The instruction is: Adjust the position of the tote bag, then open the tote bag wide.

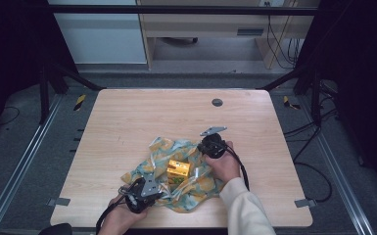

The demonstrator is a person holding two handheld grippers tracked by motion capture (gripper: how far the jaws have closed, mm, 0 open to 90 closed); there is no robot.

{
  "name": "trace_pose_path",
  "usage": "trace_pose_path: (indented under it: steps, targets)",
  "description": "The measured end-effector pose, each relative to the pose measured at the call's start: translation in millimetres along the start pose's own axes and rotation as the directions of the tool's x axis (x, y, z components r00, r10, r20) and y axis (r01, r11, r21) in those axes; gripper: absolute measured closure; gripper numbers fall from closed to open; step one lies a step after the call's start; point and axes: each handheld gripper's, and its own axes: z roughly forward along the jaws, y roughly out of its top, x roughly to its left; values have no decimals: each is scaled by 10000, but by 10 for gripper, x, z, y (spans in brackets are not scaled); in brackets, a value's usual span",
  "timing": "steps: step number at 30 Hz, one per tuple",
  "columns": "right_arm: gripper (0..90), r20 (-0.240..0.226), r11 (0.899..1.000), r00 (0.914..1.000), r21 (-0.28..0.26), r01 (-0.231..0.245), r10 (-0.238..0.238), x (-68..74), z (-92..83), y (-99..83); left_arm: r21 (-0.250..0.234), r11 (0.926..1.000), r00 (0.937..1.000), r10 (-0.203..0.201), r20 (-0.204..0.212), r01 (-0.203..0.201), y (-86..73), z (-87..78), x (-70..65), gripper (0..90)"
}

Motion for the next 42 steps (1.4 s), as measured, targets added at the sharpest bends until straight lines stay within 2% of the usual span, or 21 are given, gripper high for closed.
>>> trace_pose_path:
  steps: [6, 11, 14, 15, 19, 20, 21, 22, 25, 26, 27, 28, 30, 31, 34, 35, 38, 39, 41, 42]
  targets:
    - [900, 224, 9999, 9997, 34, 96, -96, -26, 24, 30, 44, 10000, 10000, 31, -2, -31, 6, 0, -5, 900]
    - [900, 382, 10000, 9992, 67, -66, 63, -56, 43, 36, 11, 10000, 10000, 14, -21, -14, 4, 4, -13, 900]
    - [898, 520, 10000, 9986, 58, -8, 5, -63, 48, 54, 52, 10000, 9999, 84, -62, -84, 5, -5, -25, 900]
    - [889, 538, 10000, 9985, 41, -36, 34, -59, 43, 61, 113, 9997, 9997, 209, -98, -208, 8, -10, -34, 900]
    - [855, 562, 9999, 9984, -89, 46, -40, -57, 23, 71, 98, 9998, 9997, 191, -147, -190, 9, -11, -41, 899]
    - [815, 575, 9999, 9983, -121, 88, -81, -68, 7, 72, 86, 9998, 9997, 181, -141, -180, 8, -11, -43, 899]
    - [815, 575, 9999, 9983, -121, 88, -81, -68, 7, 72, 83, 9998, 9998, 175, -112, -174, 7, -14, -43, 899]
    - [725, 669, 9999, 9977, -151, 57, -47, -75, -18, 74, -16, 9999, 9999, 128, -96, -128, 9, -25, -44, 898]
    - [669, 750, 9998, 9972, -220, 32, -15, -71, -60, 75, -195, 9997, 9998, 112, -149, -115, 12, -46, -35, 896]
    - [550, 905, 9993, 9958, -332, 189, -158, -55, -131, 81, -430, 9991, 9996, -3, -278, -9, 12, -87, -19, 889]
    - [550, 905, 9993, 9958, -332, 189, -158, -55, -131, 81, -430, 9991, 9996, -3, -278, -9, 12, -87, -19, 881]
    - [468, 953, 9986, 9952, -451, 260, -216, -37, -213, 91, -812, 9966, 9989, -191, -429, 156, 8, -140, -4, 866]
    - [414, 956, 9978, 9950, -572, 345, -289, -24, -298, 100, -955, 9952, 9985, -258, -475, 212, 6, -170, 3, 826]
    - [392, 930, 9973, 9953, -654, 345, -283, -10, -349, 103, -1336, 9906, 9979, -352, -544, 277, 2, -227, 3, 796]
    - [361, 884, 9947, 9954, -926, 456, -374, 27, -501, 96, -1770, 9838, 9968, -408, -695, 279, 4, -325, -4, 705]
    - [358, 839, 9935, 9956, -1028, 498, -412, 40, -544, 89, -1770, 9838, 9968, -408, -695, 279, 4, -325, -4, 666]
    - [340, 635, 9939, 9966, -941, 577, -518, 89, -615, 56, -2247, 9739, 9971, -474, -591, 330, 13, -428, -23, 616]
    - [335, 465, 9945, 9964, -750, 737, -703, 160, -672, -6, -2322, 9720, 9971, -508, -573, 362, 17, -450, -28, 550]
    - [335, 370, 9935, 9962, -797, 816, -788, 202, -706, -48, -2575, 9656, 9977, -492, -459, 357, 28, -521, -37, 540]
    - [335, 221, 9926, 9954, -755, 947, -933, 277, -768, -137, -2896, 9566, 9983, -454, -370, 328, 43, -615, -42, 532]
